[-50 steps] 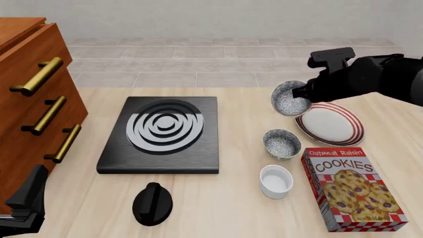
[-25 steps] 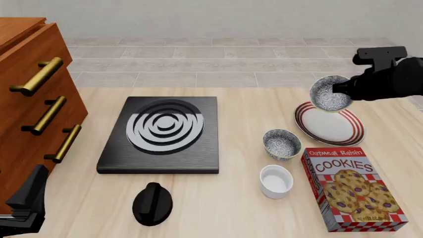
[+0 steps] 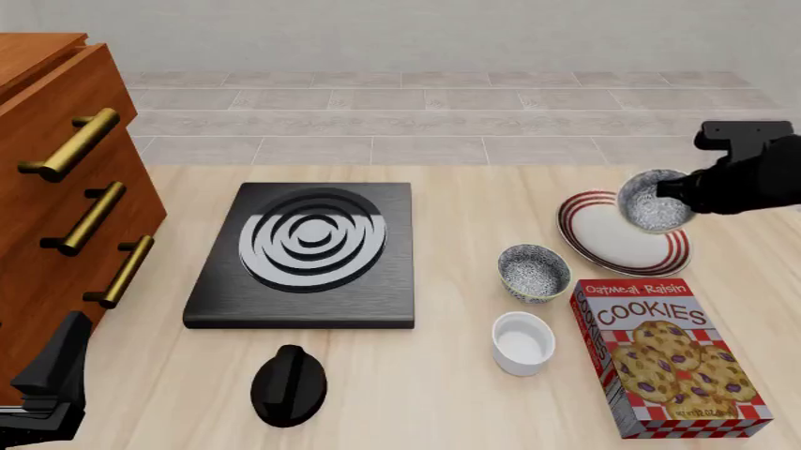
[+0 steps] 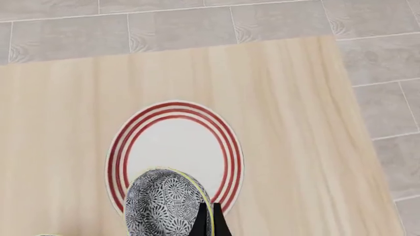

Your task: Pick the akita bowl from table center and place it on the plate.

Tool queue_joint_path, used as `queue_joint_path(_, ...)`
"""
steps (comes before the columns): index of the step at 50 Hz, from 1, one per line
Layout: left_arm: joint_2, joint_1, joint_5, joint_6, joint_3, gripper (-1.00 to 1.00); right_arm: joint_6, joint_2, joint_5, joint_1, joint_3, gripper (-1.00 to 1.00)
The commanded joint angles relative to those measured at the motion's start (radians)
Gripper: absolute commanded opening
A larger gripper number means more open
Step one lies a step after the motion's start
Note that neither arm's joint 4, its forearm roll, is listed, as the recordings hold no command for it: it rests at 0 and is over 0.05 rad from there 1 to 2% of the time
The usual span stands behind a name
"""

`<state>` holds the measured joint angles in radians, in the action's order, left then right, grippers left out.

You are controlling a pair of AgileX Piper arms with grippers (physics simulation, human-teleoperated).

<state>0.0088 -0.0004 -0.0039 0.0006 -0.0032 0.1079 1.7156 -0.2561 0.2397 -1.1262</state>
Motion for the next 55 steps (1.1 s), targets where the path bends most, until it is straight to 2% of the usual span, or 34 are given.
queue_joint_path(1,0.0,0.0,0.0,0.0,0.0,1.0,0.002,0.067,0.034,0.008,-0.019,-1.0)
queue_joint_path(21,0.0,0.0,0.0,0.0,0.0,1.0,-0.004,0.13,0.02,-0.017,-0.069,-1.0)
queue_joint_path(55,0.0,0.0,0.0,0.0,0.0,1.0,-0.012,0.154,0.039,-0.027,-0.037,-1.0)
